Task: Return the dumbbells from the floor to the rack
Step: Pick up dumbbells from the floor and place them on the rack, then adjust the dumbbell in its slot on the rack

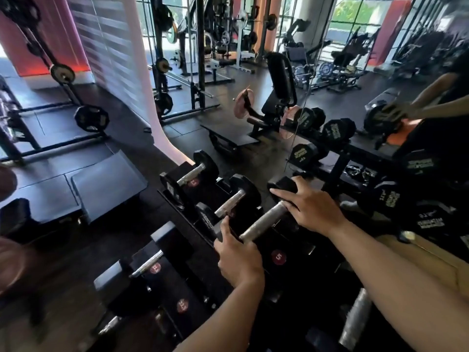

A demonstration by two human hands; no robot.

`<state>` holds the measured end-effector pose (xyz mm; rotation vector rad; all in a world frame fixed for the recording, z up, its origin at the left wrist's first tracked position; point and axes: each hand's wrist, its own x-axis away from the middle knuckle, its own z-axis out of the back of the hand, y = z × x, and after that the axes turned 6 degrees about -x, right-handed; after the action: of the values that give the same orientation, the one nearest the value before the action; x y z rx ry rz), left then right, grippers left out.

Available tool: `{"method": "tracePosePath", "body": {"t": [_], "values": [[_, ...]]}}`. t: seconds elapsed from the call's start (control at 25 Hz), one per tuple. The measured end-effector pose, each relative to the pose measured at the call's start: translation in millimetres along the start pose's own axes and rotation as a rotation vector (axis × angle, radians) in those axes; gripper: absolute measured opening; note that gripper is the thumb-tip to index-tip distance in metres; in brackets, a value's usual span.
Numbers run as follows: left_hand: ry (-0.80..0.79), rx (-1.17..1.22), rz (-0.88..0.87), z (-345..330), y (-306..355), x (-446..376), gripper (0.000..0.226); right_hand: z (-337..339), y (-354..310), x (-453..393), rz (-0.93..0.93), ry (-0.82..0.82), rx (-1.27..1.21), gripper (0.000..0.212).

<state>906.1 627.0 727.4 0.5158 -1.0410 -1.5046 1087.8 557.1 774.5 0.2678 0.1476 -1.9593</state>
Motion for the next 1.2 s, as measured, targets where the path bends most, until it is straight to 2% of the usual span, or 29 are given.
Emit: {"method": "tracePosePath", "body": {"t": [0.32,0.44,0.56,0.68,1.04,1.2], "values": [[-0.022,0.041,0.208,-51,-17,14,0.064,-47,37,-2,0.138,-0.13,0.056,0.049],[-0.03,0.048,0.28,-70,-26,15,0.061,-68,48,2,0.124,-0.165,0.037,0.053],[-0.013,0.027,0.333,-95,-32,23,0.064,-92,57,18,0.041,-0.209,-0.038,0.069],[0.015,0.02,0.324,-109,-32,32,0.065,-104,67,33,-0.045,-0.175,-0.136,0.079],[0.039,-0.142,0.186,-117,-44,35,0.068,-110,67,46,-0.078,-0.113,-0.124,0.073],[0.05,-0.136,0.164,-117,-44,35,0.068,-109,64,47,-0.096,-0.116,-0.127,0.073]]}}
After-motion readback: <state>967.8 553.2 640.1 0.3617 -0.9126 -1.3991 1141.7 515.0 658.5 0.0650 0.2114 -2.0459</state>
